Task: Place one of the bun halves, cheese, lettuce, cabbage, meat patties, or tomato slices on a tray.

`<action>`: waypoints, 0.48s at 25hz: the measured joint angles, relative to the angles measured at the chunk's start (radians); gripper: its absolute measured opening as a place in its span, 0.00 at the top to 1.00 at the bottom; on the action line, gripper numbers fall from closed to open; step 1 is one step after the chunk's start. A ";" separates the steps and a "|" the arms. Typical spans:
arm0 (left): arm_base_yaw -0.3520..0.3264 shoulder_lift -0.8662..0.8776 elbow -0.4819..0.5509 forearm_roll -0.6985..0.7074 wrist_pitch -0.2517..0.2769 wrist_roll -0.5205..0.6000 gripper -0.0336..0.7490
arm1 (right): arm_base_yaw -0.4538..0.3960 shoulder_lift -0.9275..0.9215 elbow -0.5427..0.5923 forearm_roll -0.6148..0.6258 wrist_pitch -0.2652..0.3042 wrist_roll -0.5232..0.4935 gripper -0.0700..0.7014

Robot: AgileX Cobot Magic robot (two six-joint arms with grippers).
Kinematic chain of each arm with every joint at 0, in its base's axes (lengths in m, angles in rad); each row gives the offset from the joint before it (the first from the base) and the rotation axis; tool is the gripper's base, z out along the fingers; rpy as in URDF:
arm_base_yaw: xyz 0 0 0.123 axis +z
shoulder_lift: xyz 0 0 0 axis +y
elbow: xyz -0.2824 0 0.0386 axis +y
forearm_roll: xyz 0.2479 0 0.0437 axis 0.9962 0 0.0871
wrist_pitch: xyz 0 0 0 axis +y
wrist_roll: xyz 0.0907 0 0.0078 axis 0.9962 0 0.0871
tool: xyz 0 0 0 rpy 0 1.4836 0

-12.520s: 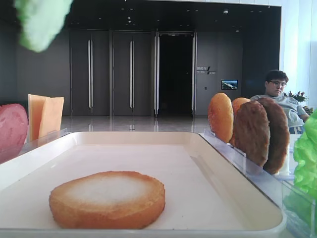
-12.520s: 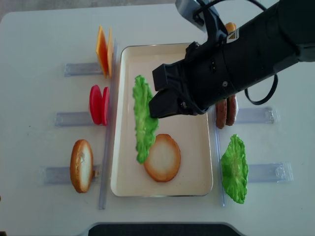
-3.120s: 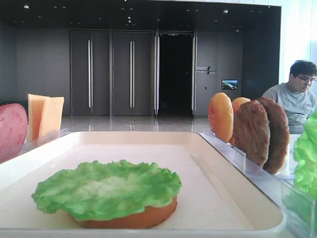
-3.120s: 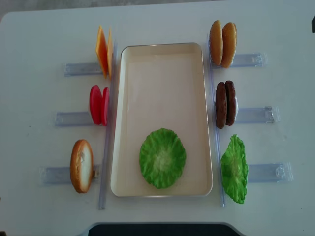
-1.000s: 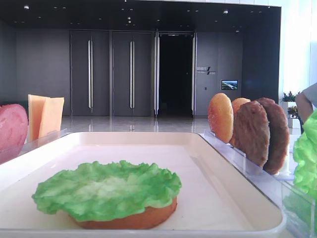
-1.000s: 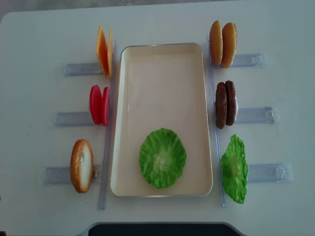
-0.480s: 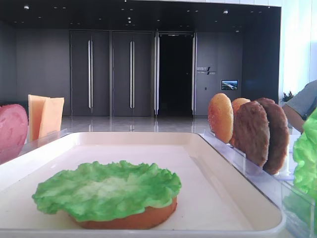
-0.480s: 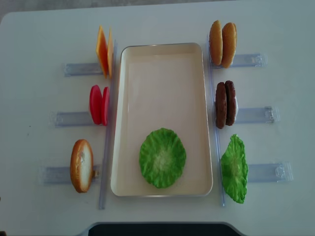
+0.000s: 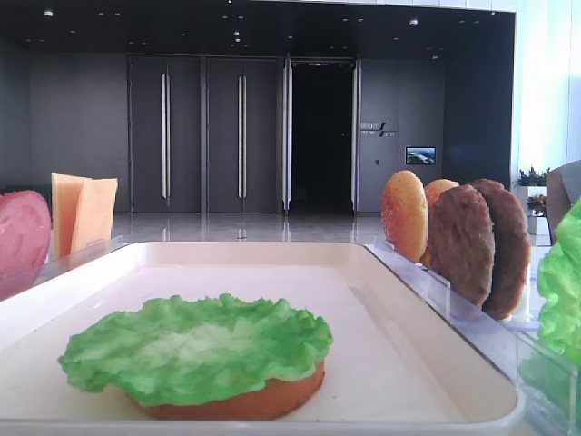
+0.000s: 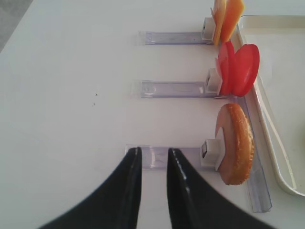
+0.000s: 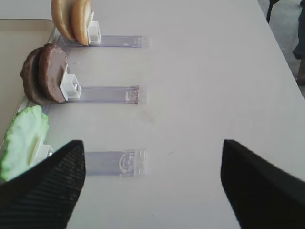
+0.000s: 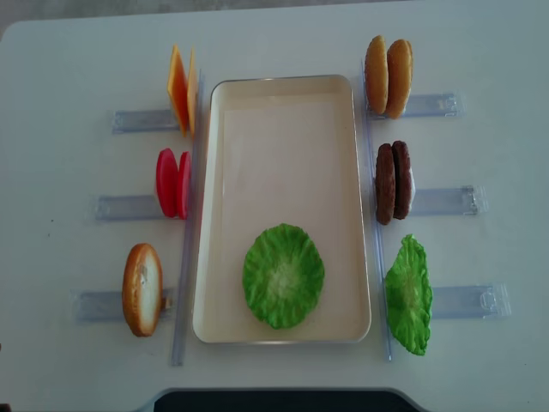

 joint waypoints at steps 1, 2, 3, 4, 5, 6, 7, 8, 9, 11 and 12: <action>0.000 0.000 0.000 0.000 0.000 0.000 0.78 | 0.000 0.000 0.000 0.001 0.001 0.000 0.19; 0.000 0.000 0.000 0.000 0.000 0.000 0.78 | 0.000 0.000 0.000 0.001 0.001 0.000 0.19; 0.000 0.000 0.000 0.000 0.000 0.000 0.78 | 0.000 0.000 0.000 0.003 0.001 0.000 0.20; 0.000 0.000 0.000 0.000 0.000 0.000 0.78 | 0.000 0.000 0.000 0.007 0.001 0.000 0.20; 0.000 0.000 0.000 0.000 0.000 0.000 0.78 | 0.000 0.000 0.000 0.018 0.001 0.000 0.20; 0.000 0.000 0.000 0.000 0.000 0.000 0.78 | 0.000 0.000 0.000 0.028 0.001 0.000 0.20; 0.000 0.000 0.000 0.000 0.000 0.000 0.78 | 0.000 0.000 0.000 0.036 0.001 0.000 0.20; 0.000 0.000 0.000 0.000 0.000 0.000 0.78 | 0.000 0.000 0.000 0.044 0.001 0.000 0.20; 0.000 0.000 0.000 0.000 0.000 0.000 0.78 | 0.000 0.000 0.000 0.051 0.001 0.000 0.20; 0.000 0.000 0.000 0.000 0.000 0.000 0.78 | 0.000 0.000 0.000 0.057 0.001 0.000 0.20; 0.000 0.000 0.000 0.000 0.000 0.000 0.78 | 0.000 0.000 0.000 0.057 0.001 0.000 0.20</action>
